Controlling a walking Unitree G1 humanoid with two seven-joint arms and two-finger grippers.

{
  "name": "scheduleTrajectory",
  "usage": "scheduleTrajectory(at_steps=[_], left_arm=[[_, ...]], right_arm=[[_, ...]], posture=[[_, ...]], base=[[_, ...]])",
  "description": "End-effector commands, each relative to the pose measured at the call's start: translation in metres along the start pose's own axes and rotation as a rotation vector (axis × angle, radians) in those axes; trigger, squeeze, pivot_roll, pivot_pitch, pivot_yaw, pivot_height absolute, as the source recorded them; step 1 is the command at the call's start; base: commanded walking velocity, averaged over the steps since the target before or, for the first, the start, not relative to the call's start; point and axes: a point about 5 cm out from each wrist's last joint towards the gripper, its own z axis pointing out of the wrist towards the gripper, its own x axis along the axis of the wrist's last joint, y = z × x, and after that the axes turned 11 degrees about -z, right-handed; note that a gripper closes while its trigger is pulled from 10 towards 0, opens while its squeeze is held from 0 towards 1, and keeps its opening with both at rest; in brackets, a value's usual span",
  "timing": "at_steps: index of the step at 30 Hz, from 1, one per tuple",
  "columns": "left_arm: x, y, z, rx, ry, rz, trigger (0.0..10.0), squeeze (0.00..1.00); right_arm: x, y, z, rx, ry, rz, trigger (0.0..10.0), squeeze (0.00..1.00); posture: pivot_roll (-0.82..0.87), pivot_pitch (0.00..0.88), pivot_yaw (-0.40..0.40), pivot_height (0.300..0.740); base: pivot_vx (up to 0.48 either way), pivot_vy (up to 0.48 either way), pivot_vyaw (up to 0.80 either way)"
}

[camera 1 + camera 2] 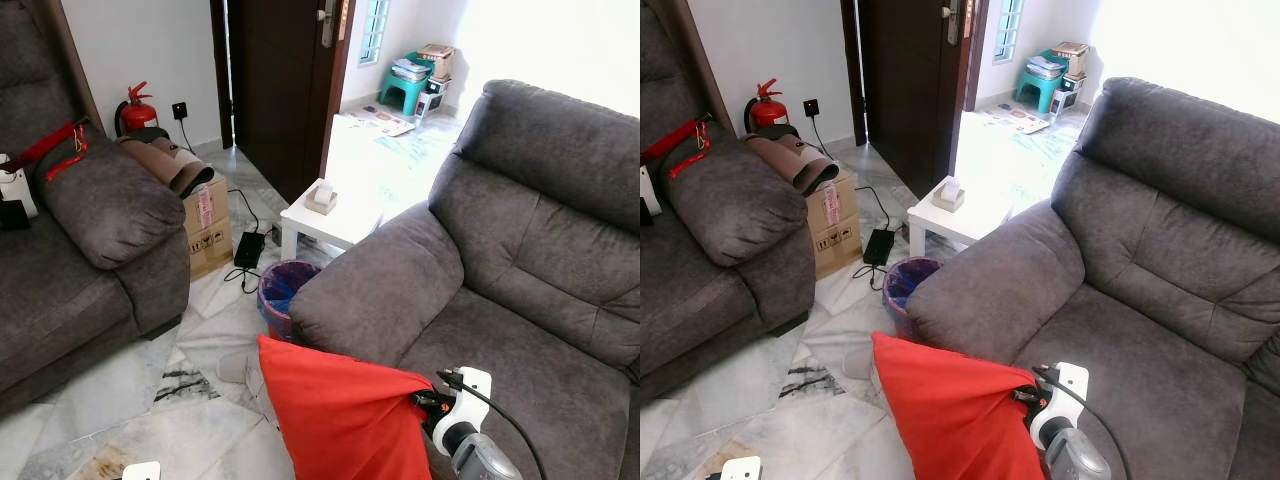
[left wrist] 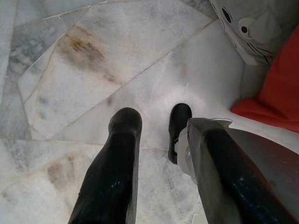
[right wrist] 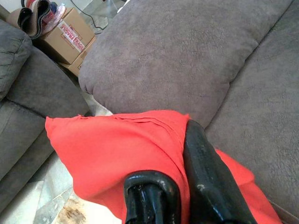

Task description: Move the pillow to the sofa from floor

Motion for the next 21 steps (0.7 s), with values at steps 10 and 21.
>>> scheduleTrajectory(at_steps=[10,21], left_arm=[[-0.0013,0.0017,-0.0002,-0.01,-0.003,0.004,10.0,0.0],[-0.0017,0.0027,-0.0002,-0.012,-0.003,0.0,10.0,0.0]], right_arm=[[0.0259,0.0017,0.0066,0.002,0.096,-0.028,10.0,0.0],[0.0264,0.0021,0.0066,0.002,0.096,-0.029,10.0,0.0]], posture=[[0.16,0.0,-0.131,0.74],[0.16,0.0,-0.134,0.74]], base=[[0.0,0.0,0.0],[0.0,0.0,0.0]])
